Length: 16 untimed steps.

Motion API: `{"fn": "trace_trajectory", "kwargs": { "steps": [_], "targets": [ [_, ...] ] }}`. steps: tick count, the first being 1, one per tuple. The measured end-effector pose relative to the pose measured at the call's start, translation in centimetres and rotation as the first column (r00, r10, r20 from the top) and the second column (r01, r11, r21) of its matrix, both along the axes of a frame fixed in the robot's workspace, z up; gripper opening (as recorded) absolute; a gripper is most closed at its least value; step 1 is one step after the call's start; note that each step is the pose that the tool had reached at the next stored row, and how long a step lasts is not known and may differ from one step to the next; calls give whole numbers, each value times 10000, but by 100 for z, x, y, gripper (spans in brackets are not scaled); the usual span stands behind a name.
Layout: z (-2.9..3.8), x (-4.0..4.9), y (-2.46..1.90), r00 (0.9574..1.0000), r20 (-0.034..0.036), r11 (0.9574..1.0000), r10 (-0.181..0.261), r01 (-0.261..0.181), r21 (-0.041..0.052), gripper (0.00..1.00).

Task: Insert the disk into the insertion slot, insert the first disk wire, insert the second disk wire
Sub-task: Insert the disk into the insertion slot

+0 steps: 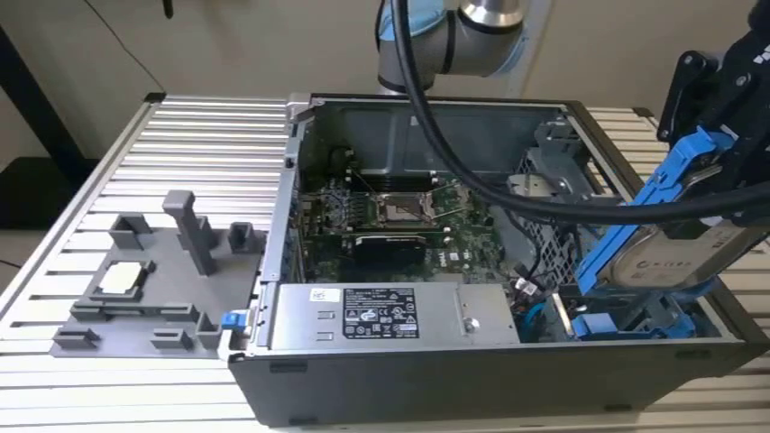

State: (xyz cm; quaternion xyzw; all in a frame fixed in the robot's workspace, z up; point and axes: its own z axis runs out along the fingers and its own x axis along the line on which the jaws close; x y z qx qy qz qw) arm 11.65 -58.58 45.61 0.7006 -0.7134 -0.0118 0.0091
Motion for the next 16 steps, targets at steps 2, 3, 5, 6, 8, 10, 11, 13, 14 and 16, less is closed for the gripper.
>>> {"fn": "trace_trajectory", "kwargs": {
  "steps": [2, 3, 5, 6, 8, 10, 11, 13, 14, 16],
  "targets": [
    [-29, 0, -20, 10000, 17, 10000, 0, 0, 4, 33],
    [-37, 0, -21, 10000, 17, 10000, 0, 0, -1, 33],
    [-37, 0, -21, 10000, 18, 10000, 0, 0, -7, 33],
    [-38, 0, -22, 10000, 18, 10000, 0, 0, -8, 33],
    [-39, 0, -22, 10000, 19, 10000, 0, 0, -11, 33],
    [-54, 0, -21, 10000, 47, 10000, 0, 0, -9, 33],
    [-65, -1, -21, 10000, 67, 10000, -1, 1, -11, 33],
    [-86, 0, -21, 10000, 80, 10000, 0, 0, -10, 33],
    [-97, 0, -22, 10000, 84, 10000, 1, 0, -11, 33],
    [-121, 0, -22, 10000, 91, 10000, 0, 0, -9, 33]
  ]
}}
